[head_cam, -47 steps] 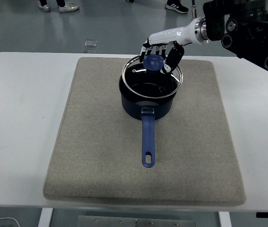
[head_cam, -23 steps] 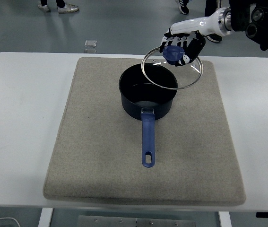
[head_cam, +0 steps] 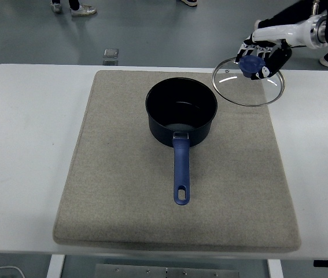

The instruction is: Lift the pot lid and place it to the right of the pot.

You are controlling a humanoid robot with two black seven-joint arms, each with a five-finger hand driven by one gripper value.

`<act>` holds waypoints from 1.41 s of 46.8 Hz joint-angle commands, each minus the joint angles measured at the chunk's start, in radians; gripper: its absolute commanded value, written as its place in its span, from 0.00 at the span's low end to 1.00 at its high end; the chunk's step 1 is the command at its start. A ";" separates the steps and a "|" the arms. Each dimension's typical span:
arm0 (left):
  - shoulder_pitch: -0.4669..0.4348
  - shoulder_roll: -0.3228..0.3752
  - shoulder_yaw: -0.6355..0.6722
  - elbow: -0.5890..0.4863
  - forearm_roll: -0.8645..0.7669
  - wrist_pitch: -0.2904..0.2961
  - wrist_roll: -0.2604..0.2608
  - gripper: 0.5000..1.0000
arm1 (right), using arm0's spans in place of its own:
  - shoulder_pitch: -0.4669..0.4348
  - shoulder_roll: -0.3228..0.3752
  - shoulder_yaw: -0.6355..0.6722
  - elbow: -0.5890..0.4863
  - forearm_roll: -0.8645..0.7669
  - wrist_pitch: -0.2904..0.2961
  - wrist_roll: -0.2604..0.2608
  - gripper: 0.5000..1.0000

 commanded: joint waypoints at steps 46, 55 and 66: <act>0.000 0.000 0.000 0.000 -0.001 0.000 0.000 1.00 | -0.187 0.054 0.014 -0.076 0.001 -0.135 -0.008 0.00; 0.000 0.000 0.000 0.000 0.000 0.000 0.000 1.00 | -0.204 0.067 0.017 -0.075 0.002 -0.143 -0.004 0.00; 0.000 0.000 0.000 0.000 0.000 -0.002 0.000 1.00 | -0.225 0.074 0.027 -0.075 0.002 -0.158 -0.004 0.11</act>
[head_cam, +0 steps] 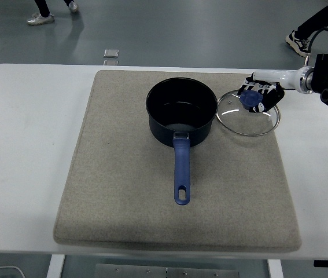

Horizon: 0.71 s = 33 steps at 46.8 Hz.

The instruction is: Lift the pot lid and place it to the right of the pot.

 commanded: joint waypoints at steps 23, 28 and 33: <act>0.000 0.000 0.000 0.000 0.000 0.000 0.000 1.00 | 0.008 -0.004 0.018 0.003 0.020 0.055 0.004 0.83; 0.000 0.000 0.000 0.000 0.000 0.000 0.000 1.00 | 0.012 -0.011 0.018 0.004 0.021 0.081 0.004 0.83; 0.000 0.000 0.000 0.000 -0.001 0.000 0.000 1.00 | 0.045 -0.022 0.019 0.012 0.021 0.125 0.006 0.83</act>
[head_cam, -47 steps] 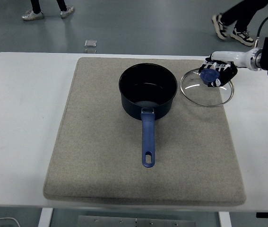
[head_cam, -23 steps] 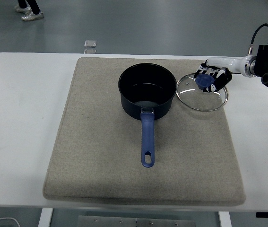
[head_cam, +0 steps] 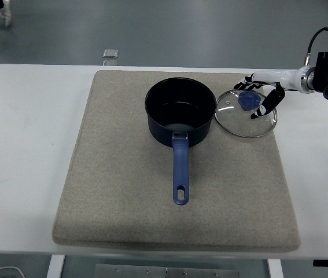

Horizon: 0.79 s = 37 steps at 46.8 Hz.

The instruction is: Lift the pot lid and place it to the right of the pot.

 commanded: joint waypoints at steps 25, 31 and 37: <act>0.000 0.000 0.000 0.000 0.000 0.000 0.000 1.00 | 0.024 -0.040 0.130 -0.002 0.203 0.054 -0.002 0.83; 0.000 0.000 0.000 0.000 0.000 0.000 0.000 1.00 | 0.019 -0.031 0.132 -0.002 0.378 0.009 -0.005 0.82; 0.000 0.000 0.000 0.000 0.000 0.000 0.000 1.00 | 0.014 -0.026 0.133 -0.003 0.578 -0.058 -0.008 0.82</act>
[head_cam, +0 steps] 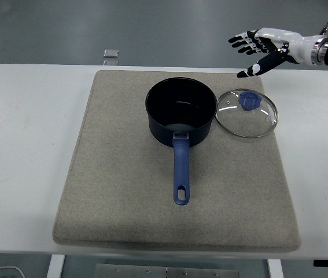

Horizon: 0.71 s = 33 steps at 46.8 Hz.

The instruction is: Lift the pot lid and place it to the right of the pot.

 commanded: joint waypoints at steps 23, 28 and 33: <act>0.000 0.000 0.000 0.000 0.001 0.000 0.000 1.00 | -0.140 0.091 0.175 -0.042 0.442 -0.111 -0.068 0.82; 0.000 0.000 0.000 0.000 0.001 0.000 0.000 1.00 | -0.174 0.105 0.209 -0.044 0.456 -0.111 -0.080 0.83; 0.000 0.000 0.000 0.000 -0.001 0.000 0.000 1.00 | -0.189 0.111 0.246 -0.044 0.526 -0.110 -0.114 0.83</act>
